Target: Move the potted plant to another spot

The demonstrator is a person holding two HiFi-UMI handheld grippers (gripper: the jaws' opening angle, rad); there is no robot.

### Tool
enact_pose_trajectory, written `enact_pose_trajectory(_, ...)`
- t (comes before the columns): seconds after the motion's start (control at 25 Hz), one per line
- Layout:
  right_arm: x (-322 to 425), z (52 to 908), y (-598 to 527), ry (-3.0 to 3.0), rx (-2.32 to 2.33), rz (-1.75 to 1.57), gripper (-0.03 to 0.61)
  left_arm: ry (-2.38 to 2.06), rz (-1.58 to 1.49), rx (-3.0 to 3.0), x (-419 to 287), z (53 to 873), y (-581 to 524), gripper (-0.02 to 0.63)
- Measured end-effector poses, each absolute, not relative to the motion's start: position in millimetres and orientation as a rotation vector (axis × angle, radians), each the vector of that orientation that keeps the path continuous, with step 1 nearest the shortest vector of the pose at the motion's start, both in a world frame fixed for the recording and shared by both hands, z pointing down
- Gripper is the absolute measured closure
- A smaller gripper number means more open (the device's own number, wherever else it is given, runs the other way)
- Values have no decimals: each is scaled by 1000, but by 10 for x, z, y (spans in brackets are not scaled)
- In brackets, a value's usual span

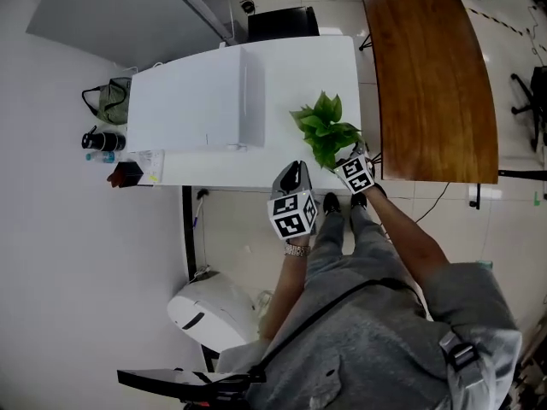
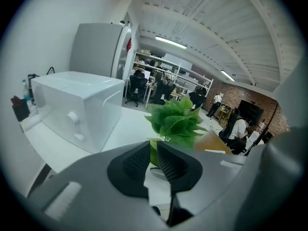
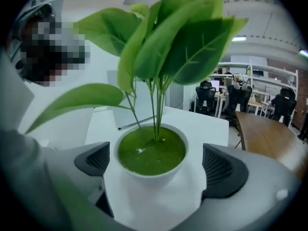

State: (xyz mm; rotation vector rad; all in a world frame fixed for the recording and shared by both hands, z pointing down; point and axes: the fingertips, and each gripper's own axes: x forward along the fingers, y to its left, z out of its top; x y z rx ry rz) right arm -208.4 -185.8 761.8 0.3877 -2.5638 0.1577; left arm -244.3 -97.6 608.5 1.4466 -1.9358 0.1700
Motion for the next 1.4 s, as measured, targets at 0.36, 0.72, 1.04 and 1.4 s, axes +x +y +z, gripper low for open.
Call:
enact_pose_trajectory(0.36, -2433, 7747, -1823, -2601, 276, 142, 6, -1977, 216, 1357, -2453, 6204, -787, 555)
enact_pose_trajectory(0.72, -2021, 7507, -2251, -2621, 494, 230, 18, -1934, 224, 1430, -2356, 6160, -1132, 555)
enact_pose_trajectory(1.04, -247, 7741, -3209, -2431, 945, 286, 18, -1801, 306, 1632, -1685, 6195, -1809, 555)
enact_pose_trajectory(1.4, 674, 7973, -3538, -2393, 1134, 399, 11, -1675, 401, 1738, -1092, 6280, -2135, 557)
